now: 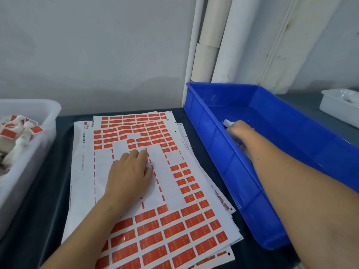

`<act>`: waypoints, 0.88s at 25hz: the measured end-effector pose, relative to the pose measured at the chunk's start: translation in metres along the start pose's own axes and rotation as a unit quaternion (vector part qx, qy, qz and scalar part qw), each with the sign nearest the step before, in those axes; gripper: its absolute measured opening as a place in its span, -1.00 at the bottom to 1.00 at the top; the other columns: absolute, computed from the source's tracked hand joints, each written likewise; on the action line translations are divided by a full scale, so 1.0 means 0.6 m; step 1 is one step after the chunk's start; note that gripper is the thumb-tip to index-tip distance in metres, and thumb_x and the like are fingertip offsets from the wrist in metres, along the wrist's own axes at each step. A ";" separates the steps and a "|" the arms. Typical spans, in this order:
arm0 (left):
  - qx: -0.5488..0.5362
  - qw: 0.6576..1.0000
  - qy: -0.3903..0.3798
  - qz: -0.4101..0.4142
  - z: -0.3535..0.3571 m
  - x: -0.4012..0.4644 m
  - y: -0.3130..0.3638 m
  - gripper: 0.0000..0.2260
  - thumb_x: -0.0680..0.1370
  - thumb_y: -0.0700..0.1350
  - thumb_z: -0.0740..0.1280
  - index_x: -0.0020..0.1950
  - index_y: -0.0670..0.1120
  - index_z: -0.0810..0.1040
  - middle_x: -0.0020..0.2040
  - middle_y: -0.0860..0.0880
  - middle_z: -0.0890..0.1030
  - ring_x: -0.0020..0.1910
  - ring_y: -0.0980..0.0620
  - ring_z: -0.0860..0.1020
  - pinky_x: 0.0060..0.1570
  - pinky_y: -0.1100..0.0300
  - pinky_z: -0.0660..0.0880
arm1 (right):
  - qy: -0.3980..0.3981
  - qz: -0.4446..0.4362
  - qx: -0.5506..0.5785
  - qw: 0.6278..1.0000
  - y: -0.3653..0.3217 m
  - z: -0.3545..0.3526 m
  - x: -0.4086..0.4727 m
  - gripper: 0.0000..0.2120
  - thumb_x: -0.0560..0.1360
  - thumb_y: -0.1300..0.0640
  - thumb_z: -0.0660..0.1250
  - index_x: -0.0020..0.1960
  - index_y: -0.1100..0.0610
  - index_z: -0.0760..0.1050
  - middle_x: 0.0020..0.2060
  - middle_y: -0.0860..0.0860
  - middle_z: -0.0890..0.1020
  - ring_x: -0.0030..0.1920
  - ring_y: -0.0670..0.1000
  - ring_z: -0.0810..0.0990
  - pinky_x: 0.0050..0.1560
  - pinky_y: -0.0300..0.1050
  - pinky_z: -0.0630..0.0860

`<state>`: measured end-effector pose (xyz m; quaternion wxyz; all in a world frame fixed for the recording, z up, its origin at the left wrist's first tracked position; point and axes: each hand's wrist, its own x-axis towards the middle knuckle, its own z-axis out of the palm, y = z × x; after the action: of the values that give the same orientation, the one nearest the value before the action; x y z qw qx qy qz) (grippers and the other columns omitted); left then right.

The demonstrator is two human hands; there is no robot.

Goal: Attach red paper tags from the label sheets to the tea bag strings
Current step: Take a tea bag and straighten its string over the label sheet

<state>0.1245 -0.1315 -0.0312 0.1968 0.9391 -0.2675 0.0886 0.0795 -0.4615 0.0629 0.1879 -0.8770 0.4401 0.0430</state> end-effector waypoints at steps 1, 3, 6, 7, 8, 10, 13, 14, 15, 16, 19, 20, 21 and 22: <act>-0.004 1.000 -0.001 0.001 0.002 0.000 -0.002 -0.80 0.67 0.16 0.16 0.16 0.09 0.42 0.04 0.16 0.56 -0.15 0.09 0.48 0.01 0.20 0.52 | -0.021 -0.009 -0.009 1.000 -0.002 0.002 0.003 -0.54 0.66 -0.11 0.19 0.54 -0.09 0.34 0.44 0.15 0.43 0.43 0.29 0.36 0.39 0.19 0.43; -0.008 1.000 0.002 0.002 0.003 0.002 -0.004 -0.83 0.67 0.15 0.17 0.13 0.10 0.41 0.02 0.17 0.56 -0.15 0.09 0.48 0.01 0.19 0.52 | -0.019 -0.023 -0.045 0.999 -0.007 0.003 0.011 -0.53 0.68 -0.14 0.15 0.57 -0.10 0.30 0.46 0.18 0.39 0.44 0.29 0.34 0.38 0.18 0.44; -0.014 1.000 0.006 0.000 0.004 0.002 -0.004 -0.83 0.67 0.14 0.18 0.15 0.09 0.42 0.03 0.16 0.56 -0.14 0.08 0.49 0.03 0.18 0.52 | -0.001 -0.035 -0.083 0.996 -0.009 0.004 0.020 -0.66 0.68 -0.05 0.20 0.36 0.11 0.45 0.30 0.19 0.52 0.23 0.25 0.53 0.10 0.10 0.56; -0.013 1.000 0.005 -0.001 0.004 0.001 -0.004 -0.82 0.67 0.14 0.18 0.16 0.08 0.43 0.03 0.16 0.56 -0.13 0.08 0.49 0.04 0.17 0.53 | 0.029 -0.029 -0.056 0.998 -0.006 0.007 0.025 -0.75 0.66 -0.01 0.25 0.13 0.19 0.47 0.15 0.19 0.56 0.04 0.21 0.56 -0.11 0.04 0.54; -0.012 1.000 0.005 -0.002 0.004 0.001 -0.004 -0.82 0.67 0.14 0.19 0.16 0.08 0.44 0.04 0.16 0.56 -0.12 0.08 0.50 0.04 0.17 0.53 | 0.072 -0.015 -0.015 0.997 -0.005 0.010 0.027 -0.77 0.63 0.04 0.32 -0.01 0.22 0.46 0.03 0.17 0.57 -0.11 0.16 0.55 -0.25 -0.02 0.47; -0.013 1.000 0.008 -0.001 0.004 0.001 -0.005 -0.83 0.68 0.13 0.19 0.16 0.08 0.43 0.03 0.16 0.56 -0.13 0.08 0.49 0.04 0.18 0.52 | 0.169 -0.002 0.037 0.985 -0.002 0.012 0.030 -0.88 0.57 0.15 0.41 -0.03 0.20 0.54 -0.02 0.15 0.60 -0.14 0.16 0.57 -0.26 -0.01 0.52; -0.016 1.000 0.008 -0.002 0.003 0.001 -0.004 -0.84 0.67 0.13 0.20 0.14 0.08 0.43 0.03 0.15 0.57 -0.13 0.08 0.49 0.02 0.18 0.52 | 0.244 -0.027 0.043 0.968 -0.009 0.004 0.019 -0.85 0.60 0.23 0.39 0.15 0.17 0.66 0.06 0.14 0.66 -0.03 0.18 0.61 -0.07 0.06 0.62; -0.017 1.000 0.008 -0.002 0.002 0.000 -0.004 -0.85 0.67 0.13 0.20 0.14 0.08 0.43 0.03 0.15 0.58 -0.13 0.08 0.50 0.02 0.18 0.53 | 0.251 -0.036 0.046 0.966 -0.011 0.002 0.015 -0.84 0.61 0.24 0.38 0.16 0.15 0.67 0.07 0.13 0.66 -0.02 0.18 0.61 -0.08 0.05 0.61; -0.017 1.000 0.008 -0.002 0.001 -0.001 -0.004 -0.86 0.67 0.12 0.20 0.13 0.09 0.42 0.03 0.15 0.58 -0.13 0.08 0.50 0.02 0.18 0.53 | 0.254 -0.046 0.051 0.965 -0.012 0.001 0.012 -0.82 0.61 0.26 0.37 0.18 0.14 0.66 0.09 0.13 0.65 -0.02 0.18 0.60 -0.09 0.05 0.59; -0.018 1.000 0.008 -0.002 0.001 -0.001 -0.004 -0.87 0.67 0.12 0.20 0.12 0.10 0.41 0.03 0.15 0.58 -0.13 0.08 0.50 0.03 0.18 0.53 | 0.254 -0.053 0.054 0.964 -0.011 0.001 0.009 -0.78 0.59 0.28 0.37 0.22 0.14 0.62 0.12 0.13 0.64 0.01 0.19 0.59 -0.08 0.06 0.58; -0.019 1.000 0.009 -0.002 0.001 -0.002 -0.006 -0.87 0.67 0.12 0.21 0.12 0.10 0.42 0.04 0.16 0.58 -0.14 0.09 0.50 0.02 0.20 0.52 | 0.240 -0.053 0.069 0.967 -0.007 0.002 0.003 -0.72 0.55 0.26 0.42 0.25 0.16 0.57 0.05 0.08 0.60 0.01 0.17 0.59 -0.08 0.04 0.55; -0.019 1.000 0.010 -0.003 0.002 -0.002 -0.006 -0.86 0.67 0.12 0.21 0.13 0.09 0.43 0.04 0.15 0.59 -0.13 0.09 0.50 0.02 0.20 0.52 | 0.239 -0.052 0.075 0.967 -0.006 0.002 0.002 -0.81 0.56 0.22 0.42 0.17 0.17 0.61 -0.07 0.03 0.59 -0.11 0.12 0.57 -0.13 0.02 0.55; -0.020 1.000 0.011 -0.004 0.002 -0.001 -0.006 -0.85 0.67 0.12 0.21 0.14 0.08 0.44 0.05 0.15 0.59 -0.13 0.08 0.50 0.03 0.19 0.53 | 0.235 -0.049 0.083 0.967 -0.005 0.001 0.001 -0.89 0.57 0.19 0.42 0.08 0.19 0.66 -0.17 0.01 0.59 -0.20 0.08 0.55 -0.15 0.01 0.57; -0.021 1.000 0.011 -0.005 0.003 -0.001 -0.006 -0.84 0.67 0.12 0.21 0.15 0.08 0.45 0.06 0.15 0.60 -0.12 0.08 0.51 0.04 0.18 0.54 | 0.232 -0.047 0.089 0.968 -0.004 0.000 0.001 -0.89 0.58 0.16 0.42 0.01 0.19 0.68 -0.22 0.01 0.59 -0.23 0.07 0.54 -0.11 0.04 0.62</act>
<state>0.1262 -0.1289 -0.0340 0.2197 0.9350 -0.2628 0.0924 0.0818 -0.4609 0.0631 0.1602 -0.8624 0.4320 -0.2096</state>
